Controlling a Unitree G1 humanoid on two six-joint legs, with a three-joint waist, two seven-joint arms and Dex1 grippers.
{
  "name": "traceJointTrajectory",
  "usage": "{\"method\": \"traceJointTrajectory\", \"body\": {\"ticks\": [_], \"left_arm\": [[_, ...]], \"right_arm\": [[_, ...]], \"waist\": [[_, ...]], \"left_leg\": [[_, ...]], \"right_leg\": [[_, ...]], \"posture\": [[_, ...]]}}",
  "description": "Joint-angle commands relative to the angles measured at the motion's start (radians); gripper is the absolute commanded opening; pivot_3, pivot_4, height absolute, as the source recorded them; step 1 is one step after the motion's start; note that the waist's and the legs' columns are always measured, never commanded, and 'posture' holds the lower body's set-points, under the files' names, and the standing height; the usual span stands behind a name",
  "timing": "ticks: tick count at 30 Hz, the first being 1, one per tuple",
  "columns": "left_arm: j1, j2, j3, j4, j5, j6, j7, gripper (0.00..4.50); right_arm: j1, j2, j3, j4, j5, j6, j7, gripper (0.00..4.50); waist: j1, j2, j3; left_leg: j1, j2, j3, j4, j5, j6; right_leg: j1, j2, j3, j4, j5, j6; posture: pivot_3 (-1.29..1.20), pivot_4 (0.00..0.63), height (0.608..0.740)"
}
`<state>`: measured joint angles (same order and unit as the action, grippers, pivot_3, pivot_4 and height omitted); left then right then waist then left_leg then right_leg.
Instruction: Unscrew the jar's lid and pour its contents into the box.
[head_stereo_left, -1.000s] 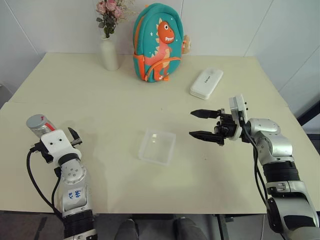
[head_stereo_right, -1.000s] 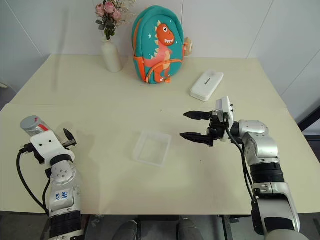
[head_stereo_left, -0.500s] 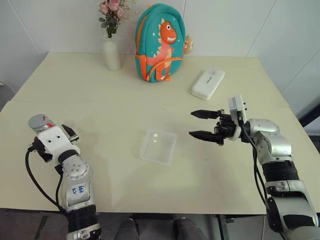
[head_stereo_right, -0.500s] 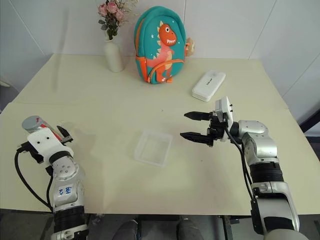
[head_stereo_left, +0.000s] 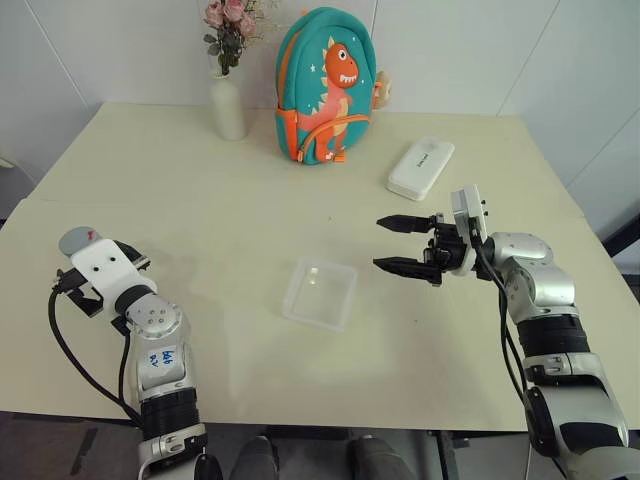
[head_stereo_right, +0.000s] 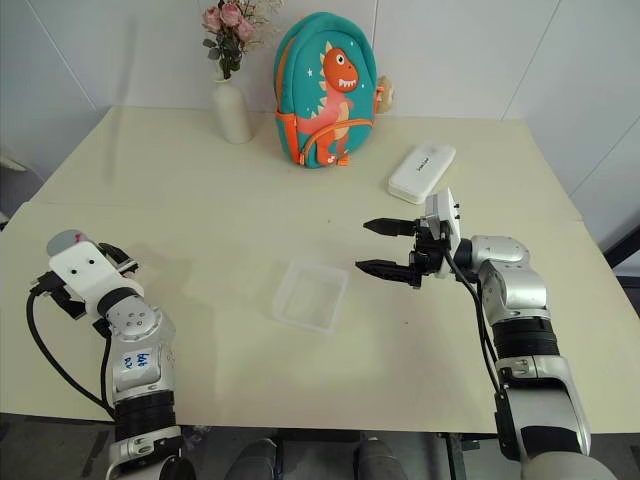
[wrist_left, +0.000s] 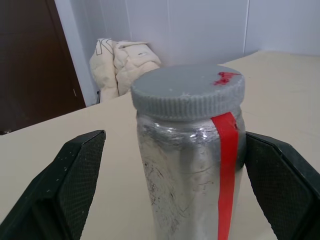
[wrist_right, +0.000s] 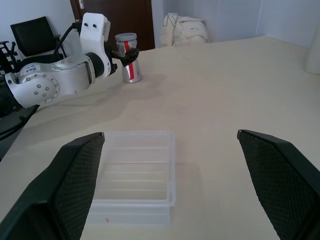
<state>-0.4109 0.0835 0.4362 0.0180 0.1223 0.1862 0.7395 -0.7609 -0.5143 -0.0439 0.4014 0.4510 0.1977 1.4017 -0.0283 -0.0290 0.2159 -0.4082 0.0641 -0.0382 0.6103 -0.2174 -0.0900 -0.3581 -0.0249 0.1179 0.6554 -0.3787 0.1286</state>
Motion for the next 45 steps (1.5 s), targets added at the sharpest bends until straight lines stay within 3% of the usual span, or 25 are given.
{"method": "traceJointTrajectory", "body": {"ticks": [1, 11, 36, 39, 45], "left_arm": [[-0.031, 0.018, 0.022, 0.02, 0.018, -0.01, 0.039, 4.48], [-0.087, 0.043, 0.038, 0.129, 0.02, -0.018, 0.099, 4.48], [-0.163, 0.077, 0.054, 0.238, -0.005, -0.082, 0.133, 4.48], [-0.169, 0.076, 0.058, 0.249, -0.004, -0.097, 0.142, 3.98], [-0.18, 0.076, 0.056, 0.262, -0.01, -0.115, 0.146, 2.11]], "right_arm": [[-0.024, 0.004, -0.002, -0.001, 0.006, -0.015, 0.013, 4.5], [-0.03, -0.016, -0.012, -0.017, 0.044, 0.048, 0.081, 4.5], [-0.047, 0.008, -0.006, 0.008, 0.014, 0.01, 0.054, 4.5], [-0.046, 0.009, -0.005, 0.008, 0.013, 0.007, 0.052, 4.5], [-0.045, 0.008, -0.009, 0.006, 0.01, 0.006, 0.049, 4.5]], "waist": [[0.0, 0.0, 0.0], [0.0, 0.0, 0.0], [0.001, 0.0, 0.0], [0.001, 0.0, 0.0], [0.001, 0.0, 0.0]], "left_leg": [[0.0, 0.0, 0.0, 0.0, 0.0, 0.0], [0.0, 0.0, 0.0, 0.0, 0.0, 0.0], [-0.001, 0.0, 0.0, 0.001, 0.0, 0.0], [-0.001, 0.0, 0.0, 0.001, 0.0, 0.0], [-0.001, 0.0, 0.0, 0.0, 0.0, 0.0]], "right_leg": [[0.0, 0.0, 0.0, 0.0, 0.0, 0.0], [0.0, 0.0, 0.0, 0.0, 0.0, 0.0], [0.0, 0.0, 0.0, 0.0, 0.0, 0.0], [0.0, 0.0, 0.0, 0.0, 0.0, 0.0], [0.0, 0.0, 0.0, 0.0, 0.0, 0.0]], "posture": [[0.0, 0.15, 0.74], [0.0, 0.15, 0.74], [0.0, 0.15, 0.74], [0.0, 0.15, 0.74], [0.0, 0.15, 0.74]]}}
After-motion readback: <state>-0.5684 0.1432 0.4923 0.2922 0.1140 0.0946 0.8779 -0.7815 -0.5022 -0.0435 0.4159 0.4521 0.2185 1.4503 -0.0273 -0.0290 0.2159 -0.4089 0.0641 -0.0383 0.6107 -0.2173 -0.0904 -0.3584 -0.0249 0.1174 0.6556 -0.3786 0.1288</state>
